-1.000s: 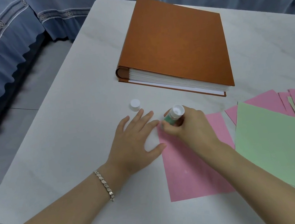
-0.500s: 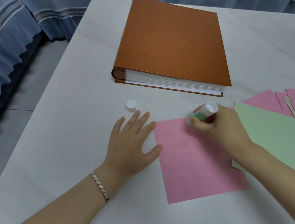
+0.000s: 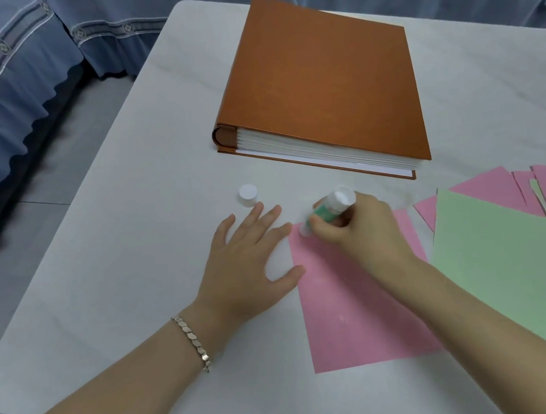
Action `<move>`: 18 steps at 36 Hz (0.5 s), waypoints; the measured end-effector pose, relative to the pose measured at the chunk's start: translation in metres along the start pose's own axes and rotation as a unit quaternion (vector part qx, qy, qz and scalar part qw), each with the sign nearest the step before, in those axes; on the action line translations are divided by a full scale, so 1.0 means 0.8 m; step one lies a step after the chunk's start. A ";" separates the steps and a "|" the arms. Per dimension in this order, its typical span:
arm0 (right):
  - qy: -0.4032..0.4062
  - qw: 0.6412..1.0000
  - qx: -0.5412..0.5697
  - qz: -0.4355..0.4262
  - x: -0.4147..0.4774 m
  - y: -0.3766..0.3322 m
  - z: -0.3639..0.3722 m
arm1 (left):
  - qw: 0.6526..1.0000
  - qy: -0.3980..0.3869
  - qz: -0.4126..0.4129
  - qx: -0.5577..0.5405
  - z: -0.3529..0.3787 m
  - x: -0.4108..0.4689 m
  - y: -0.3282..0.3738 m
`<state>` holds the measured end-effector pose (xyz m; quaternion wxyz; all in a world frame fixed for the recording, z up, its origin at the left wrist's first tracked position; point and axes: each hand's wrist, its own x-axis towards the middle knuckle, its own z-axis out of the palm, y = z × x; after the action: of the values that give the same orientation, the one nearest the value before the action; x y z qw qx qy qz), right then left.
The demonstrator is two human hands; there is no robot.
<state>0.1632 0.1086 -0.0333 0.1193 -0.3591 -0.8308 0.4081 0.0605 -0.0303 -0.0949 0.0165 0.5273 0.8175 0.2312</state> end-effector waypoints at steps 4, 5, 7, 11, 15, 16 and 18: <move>-0.020 1.000 -0.013 -0.010 0.006 -0.012 0.012 | 1.000 0.002 0.000 -0.009 0.001 0.000 -0.002; -0.022 1.000 -0.017 -0.012 0.007 -0.013 0.012 | 1.000 0.003 0.001 -0.010 0.001 0.000 -0.002; -0.024 0.999 -0.025 -0.014 0.008 -0.012 0.011 | 1.000 0.008 0.001 -0.013 0.002 0.000 -0.003; -0.022 0.999 -0.039 -0.022 0.007 -0.011 0.010 | 1.000 0.015 0.004 -0.005 0.002 0.000 -0.002; -0.011 0.999 -0.045 -0.019 0.006 -0.005 0.005 | 0.999 0.023 0.016 0.017 0.002 0.000 -0.001; -0.006 0.999 -0.046 -0.017 0.006 -0.002 0.002 | 0.999 0.023 0.018 0.022 0.001 0.000 0.000; 0.003 0.999 -0.050 -0.012 0.006 0.004 -0.005 | 0.999 0.021 0.019 0.029 0.000 0.000 0.001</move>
<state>0.1636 0.1159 -0.0338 0.1083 -0.3557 -0.8541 0.3638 0.0608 -0.0299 -0.0948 -0.0206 0.5376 0.8141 0.2186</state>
